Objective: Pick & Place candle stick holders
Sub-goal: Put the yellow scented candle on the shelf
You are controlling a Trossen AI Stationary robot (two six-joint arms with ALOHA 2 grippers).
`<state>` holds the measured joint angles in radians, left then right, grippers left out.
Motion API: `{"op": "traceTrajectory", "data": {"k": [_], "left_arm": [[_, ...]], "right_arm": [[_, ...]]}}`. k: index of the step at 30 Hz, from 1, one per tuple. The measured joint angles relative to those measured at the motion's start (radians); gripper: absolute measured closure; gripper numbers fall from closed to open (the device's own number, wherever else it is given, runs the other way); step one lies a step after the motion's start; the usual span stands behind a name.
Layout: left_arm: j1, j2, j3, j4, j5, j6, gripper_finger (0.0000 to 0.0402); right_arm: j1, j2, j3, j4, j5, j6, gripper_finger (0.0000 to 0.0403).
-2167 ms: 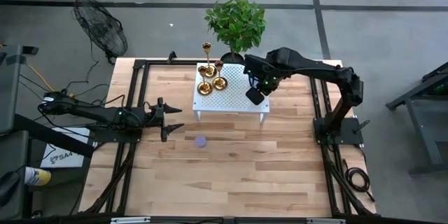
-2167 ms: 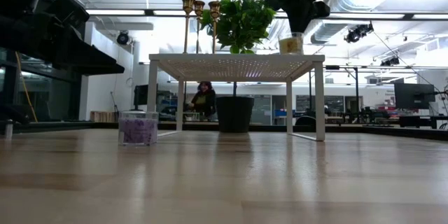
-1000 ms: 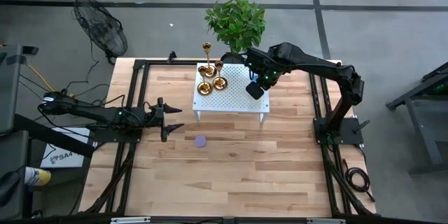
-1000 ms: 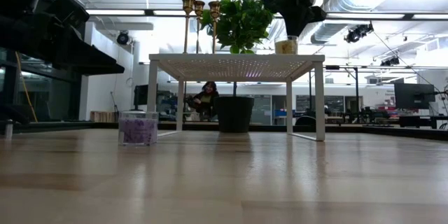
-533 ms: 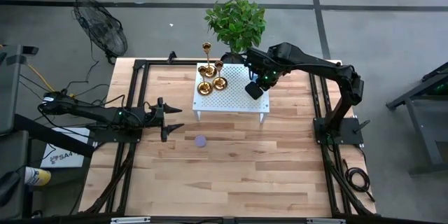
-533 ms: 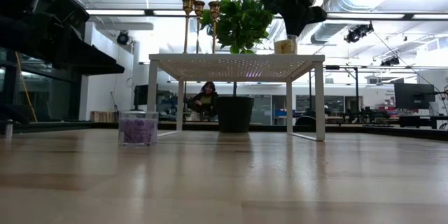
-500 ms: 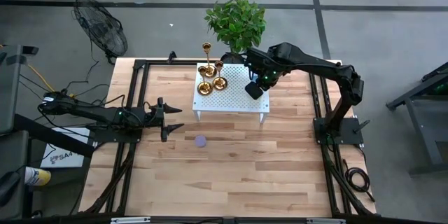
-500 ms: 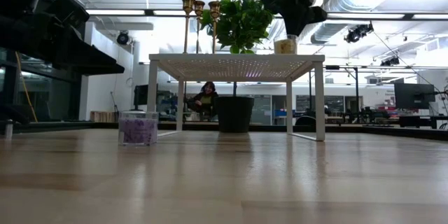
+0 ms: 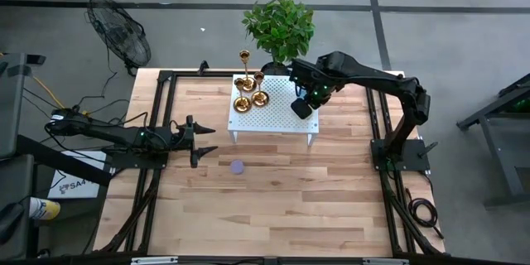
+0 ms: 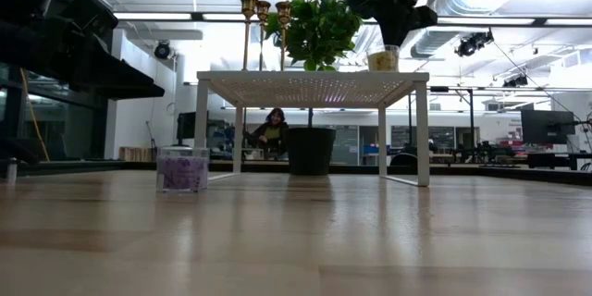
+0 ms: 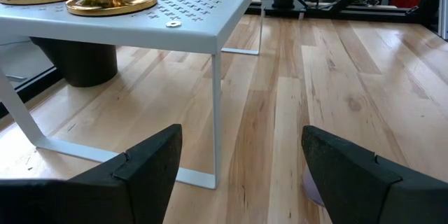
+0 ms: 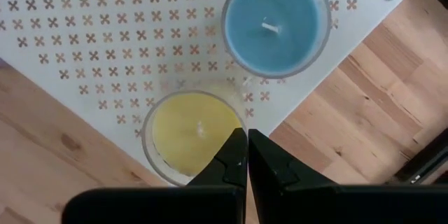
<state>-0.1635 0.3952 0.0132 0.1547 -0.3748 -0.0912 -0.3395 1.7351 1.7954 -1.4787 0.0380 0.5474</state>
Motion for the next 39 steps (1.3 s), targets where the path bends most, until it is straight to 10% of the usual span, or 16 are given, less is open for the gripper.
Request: {"op": "traceTrajectory", "data": {"k": [39], "left_arm": [[0.0, 0.0, 0.0, 0.0, 0.0, 0.0, 0.011]], "right_arm": [[-0.022, -0.033, -0.089, 0.14, 0.012, -0.051, 0.0403]]}}
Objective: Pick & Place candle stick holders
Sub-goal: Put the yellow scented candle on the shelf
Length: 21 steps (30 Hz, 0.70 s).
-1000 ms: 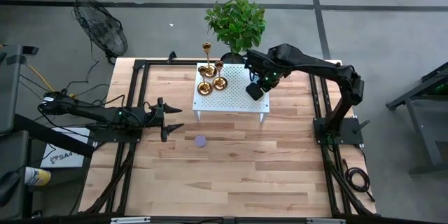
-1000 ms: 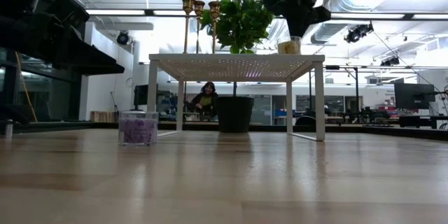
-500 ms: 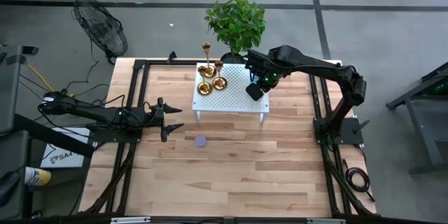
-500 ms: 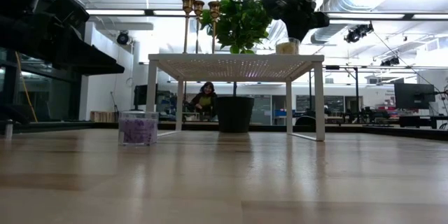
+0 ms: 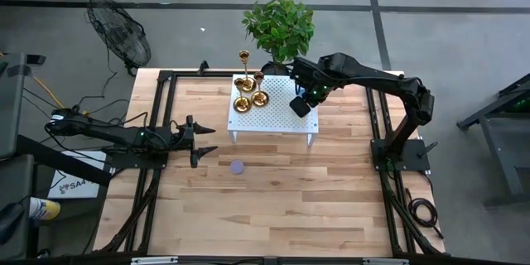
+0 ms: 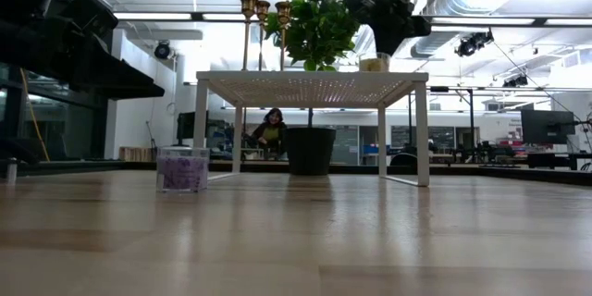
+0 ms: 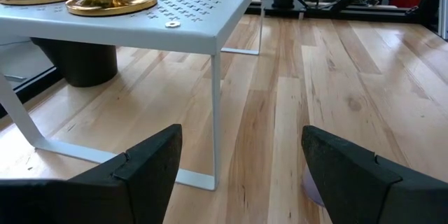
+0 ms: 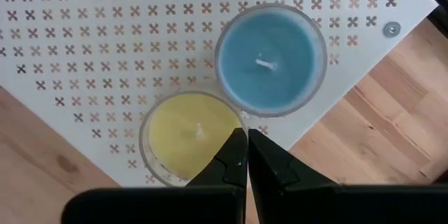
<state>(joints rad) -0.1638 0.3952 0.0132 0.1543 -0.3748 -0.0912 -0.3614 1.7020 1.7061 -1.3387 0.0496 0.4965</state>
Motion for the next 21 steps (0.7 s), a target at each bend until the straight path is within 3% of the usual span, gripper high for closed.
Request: {"op": "traceTrajectory", "data": {"k": [11, 21], "left_arm": [[0.0, 0.0, 0.0, 0.0, 0.0, 0.0, 0.011], [0.0, 0.0, 0.0, 0.0, 0.0, 0.0, 0.011]], "right_arm": [[0.0, 0.0, 0.0, -0.002, 0.007, -0.003, 0.0393], [0.0, -0.002, 0.001, -0.002, 0.007, -0.001, 0.0355]]}}
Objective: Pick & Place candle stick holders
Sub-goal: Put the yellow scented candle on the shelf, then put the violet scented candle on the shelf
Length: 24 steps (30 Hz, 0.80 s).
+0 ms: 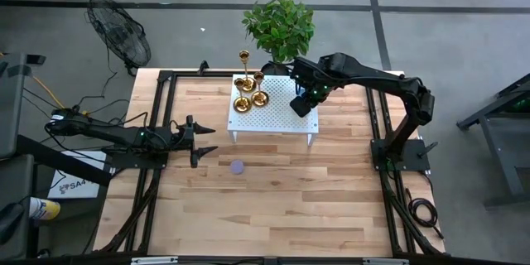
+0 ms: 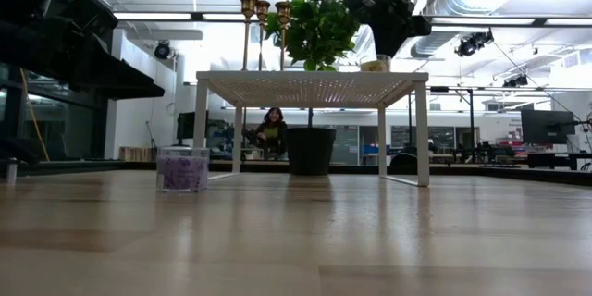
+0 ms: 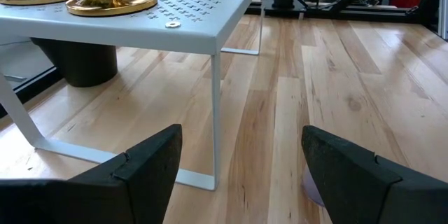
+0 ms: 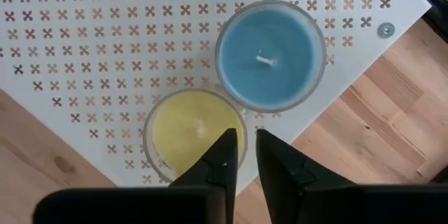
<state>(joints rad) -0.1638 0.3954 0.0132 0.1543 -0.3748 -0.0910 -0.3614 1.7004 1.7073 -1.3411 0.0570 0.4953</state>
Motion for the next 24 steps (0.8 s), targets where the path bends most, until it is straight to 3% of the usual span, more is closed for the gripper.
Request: {"op": "traceTrajectory", "data": {"k": [7, 14, 24], "left_arm": [[0.0, 0.0, 0.0, 0.0, 0.0, 0.0, 0.011], [0.0, 0.0, 0.0, 0.0, 0.0, 0.0, 0.011], [0.0, 0.0, 0.0, 0.0, 0.0, 0.0, 0.011]], "right_arm": [[0.002, -0.028, 0.0, -0.025, -0.011, -0.016, 0.0322], [0.007, -0.136, 0.001, -0.034, 0.006, -0.052, 0.0316], [0.121, -0.32, -0.052, -0.023, 0.201, -0.086, 0.0316]]}}
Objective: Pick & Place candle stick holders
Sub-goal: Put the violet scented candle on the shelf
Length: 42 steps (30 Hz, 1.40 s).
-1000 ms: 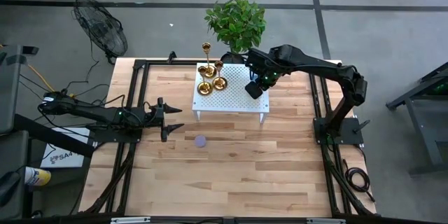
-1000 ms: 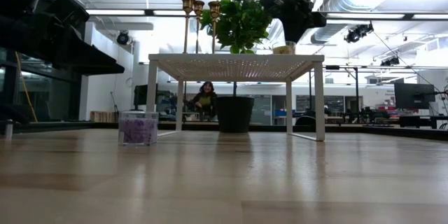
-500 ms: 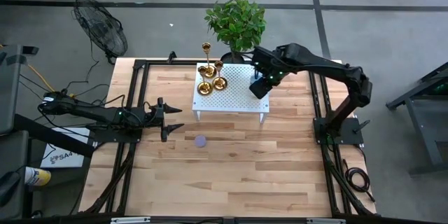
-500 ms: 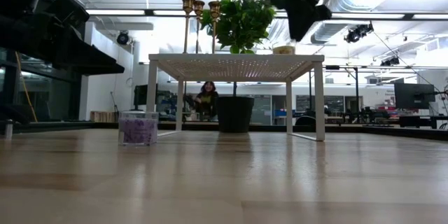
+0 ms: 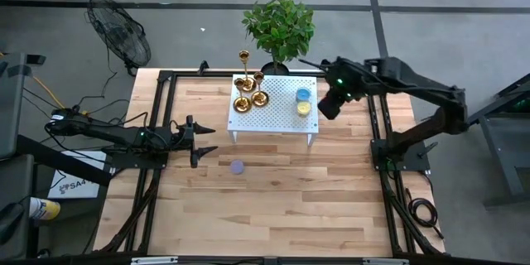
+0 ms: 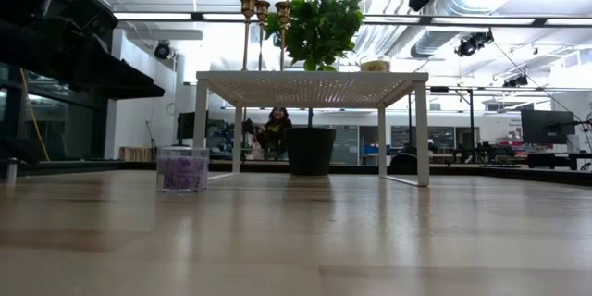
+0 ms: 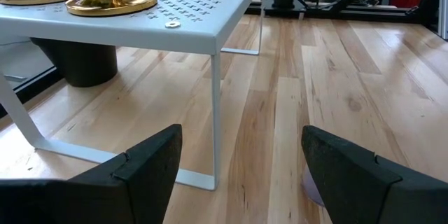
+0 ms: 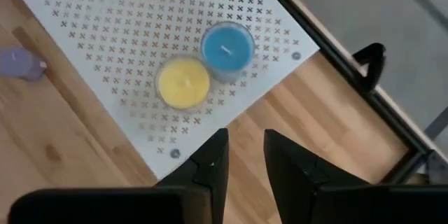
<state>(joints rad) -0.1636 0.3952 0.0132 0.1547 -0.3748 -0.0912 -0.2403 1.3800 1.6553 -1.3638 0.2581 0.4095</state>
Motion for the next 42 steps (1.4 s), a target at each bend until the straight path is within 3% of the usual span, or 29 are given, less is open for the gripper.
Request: {"op": "traceTrajectory", "data": {"k": [12, 20, 28, 36, 42], "left_arm": [[0.0, 0.0, 0.0, 0.0, 0.0, 0.0, 0.011], [0.0, 0.0, 0.0, 0.009, 0.011, -0.002, 0.011], [0.0, 0.0, 0.0, 0.011, 0.059, -0.056, 0.011], [0.0, 0.0, 0.007, 0.01, 0.018, -0.15, 0.011], [0.0, 0.018, 0.09, -0.078, -0.031, -0.151, 0.011]], "right_arm": [[0.12, -0.255, -0.422, 0.163, 0.023, 0.001, 0.0316], [0.19, -0.406, -0.614, 0.305, 0.024, -0.01, 0.0316], [0.231, -0.496, -0.724, 0.377, 0.023, -0.034, 0.0316], [0.23, -0.511, -0.755, 0.394, 0.024, -0.067, 0.0316], [0.23, -0.511, -0.755, 0.387, 0.022, -0.078, 0.0316]]}}
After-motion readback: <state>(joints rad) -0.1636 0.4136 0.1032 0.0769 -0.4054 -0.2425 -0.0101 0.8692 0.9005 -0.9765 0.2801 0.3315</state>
